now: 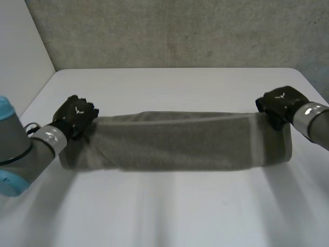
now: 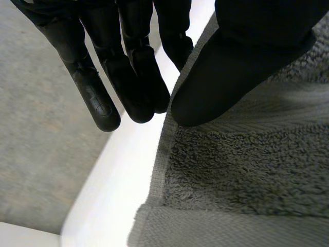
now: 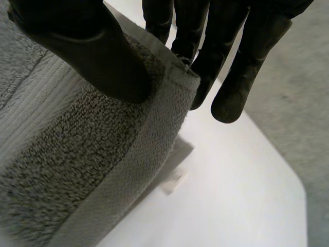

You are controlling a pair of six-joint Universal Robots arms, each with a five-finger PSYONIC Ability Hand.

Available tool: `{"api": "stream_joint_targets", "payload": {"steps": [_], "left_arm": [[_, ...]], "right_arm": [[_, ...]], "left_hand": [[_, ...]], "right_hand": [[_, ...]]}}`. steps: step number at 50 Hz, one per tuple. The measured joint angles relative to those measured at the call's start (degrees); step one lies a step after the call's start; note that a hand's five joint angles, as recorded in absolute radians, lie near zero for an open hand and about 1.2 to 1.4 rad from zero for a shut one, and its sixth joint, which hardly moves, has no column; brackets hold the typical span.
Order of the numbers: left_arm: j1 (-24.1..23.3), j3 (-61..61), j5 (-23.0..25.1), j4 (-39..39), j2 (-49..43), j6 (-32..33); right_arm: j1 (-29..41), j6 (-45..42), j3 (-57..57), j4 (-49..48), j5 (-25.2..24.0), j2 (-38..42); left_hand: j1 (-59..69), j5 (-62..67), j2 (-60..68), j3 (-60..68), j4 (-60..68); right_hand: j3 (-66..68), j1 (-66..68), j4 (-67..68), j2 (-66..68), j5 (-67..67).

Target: Fold the towel.

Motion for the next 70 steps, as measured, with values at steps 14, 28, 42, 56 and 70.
{"api": "stream_joint_targets", "payload": {"steps": [14,28,42,56,70], "left_arm": [[-1.88,11.53,-0.27,12.83,-11.76,-5.48],[-3.35,11.71,-0.93,13.68,-13.17,-6.12],[-2.34,-5.10,-4.37,13.15,5.55,-6.54],[-2.66,-17.48,-4.66,13.49,11.34,-9.34],[-1.21,-17.38,-4.14,12.89,10.88,-32.91]], "right_arm": [[3.96,4.81,-8.91,-16.91,8.16,11.06],[4.31,4.92,-10.98,-18.74,13.46,13.75],[3.42,3.69,8.10,-17.23,10.22,-6.29],[-1.49,2.99,23.41,-16.21,2.14,-9.29],[-4.50,2.73,22.14,-24.77,-1.36,1.03]], "left_hand": [[-0.58,-0.70,-1.62,-1.17,-1.20],[-58.17,-57.52,-59.62,-59.64,-59.78],[-58.62,-57.78,-60.00,-60.06,-60.17],[-57.23,-57.68,-58.36,-58.42,-58.54],[-53.36,-53.91,-54.50,-54.49,-54.61]], "right_hand": [[-3.02,-3.13,-3.09,-3.05,-3.42],[-62.55,-63.73,-61.54,-62.55,-63.85],[-62.55,-63.98,-61.54,-62.55,-63.85],[-49.65,-49.94,-49.70,-49.87,-49.37],[-41.32,-41.61,-41.43,-41.30,-41.52]]}}
